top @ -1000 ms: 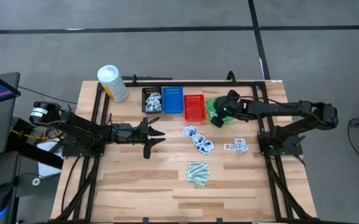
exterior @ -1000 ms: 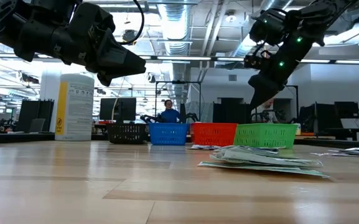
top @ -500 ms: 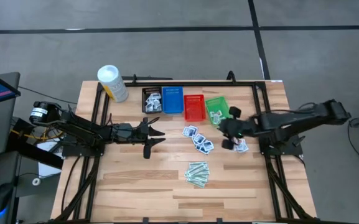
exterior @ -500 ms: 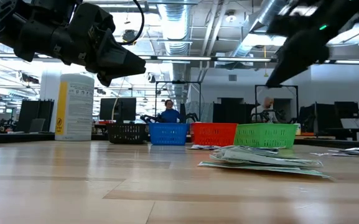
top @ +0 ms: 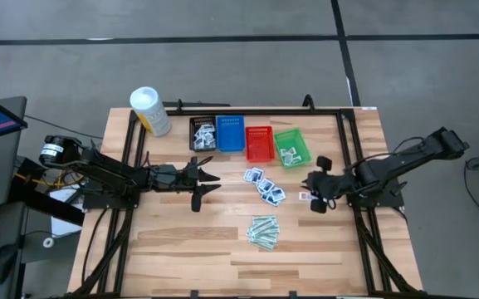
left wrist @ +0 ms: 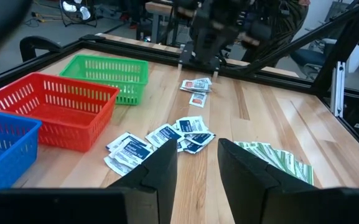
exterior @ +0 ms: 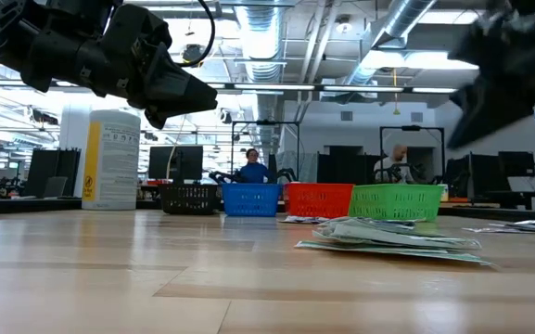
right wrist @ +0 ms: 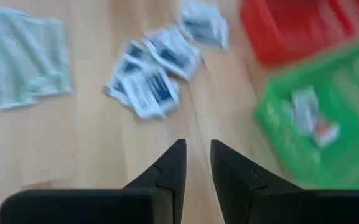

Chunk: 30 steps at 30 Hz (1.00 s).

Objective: Pick & Place First Aid Supplies
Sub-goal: Put the orange pad into the green bin

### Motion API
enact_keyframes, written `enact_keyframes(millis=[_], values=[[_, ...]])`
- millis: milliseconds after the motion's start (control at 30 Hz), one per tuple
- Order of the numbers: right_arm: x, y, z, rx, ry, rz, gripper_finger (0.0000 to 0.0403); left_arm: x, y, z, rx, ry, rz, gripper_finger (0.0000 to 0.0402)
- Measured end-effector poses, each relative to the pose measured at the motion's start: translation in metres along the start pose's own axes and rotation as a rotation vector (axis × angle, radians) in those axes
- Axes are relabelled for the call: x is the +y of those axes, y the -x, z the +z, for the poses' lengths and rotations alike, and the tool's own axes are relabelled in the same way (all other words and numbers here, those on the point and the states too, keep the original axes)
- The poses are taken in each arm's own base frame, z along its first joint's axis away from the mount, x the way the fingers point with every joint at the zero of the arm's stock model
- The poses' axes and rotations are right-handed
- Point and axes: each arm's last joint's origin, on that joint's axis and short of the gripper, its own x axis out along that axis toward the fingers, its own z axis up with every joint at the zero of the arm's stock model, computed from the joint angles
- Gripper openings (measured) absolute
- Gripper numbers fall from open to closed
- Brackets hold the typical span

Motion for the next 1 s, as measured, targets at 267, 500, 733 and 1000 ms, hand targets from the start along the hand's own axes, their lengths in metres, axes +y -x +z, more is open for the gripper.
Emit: enact_keyframes(millis=[267, 500, 733, 1000], values=[[0.003, -0.015, -0.027, 0.062, -0.205, 0.025, 0.0067, 0.000, 0.000, 0.000, -0.001, 0.000, 0.004, 0.0116], [0.010, -0.023, -0.029, 0.067, -0.187, 0.039, 0.0068, 0.000, 0.000, 0.000, -0.002, 0.000, 0.004, 0.0116], [0.018, -0.037, -0.031, 0.114, -0.163, 0.016, 0.0085, 0.000, 0.000, 0.000, -0.002, 0.000, 0.004, 0.0116], [0.025, -0.054, -0.037, 0.182, -0.128, -0.014, 0.0144, 0.000, 0.000, 0.000, -0.002, 0.000, 0.004, 0.0116]])
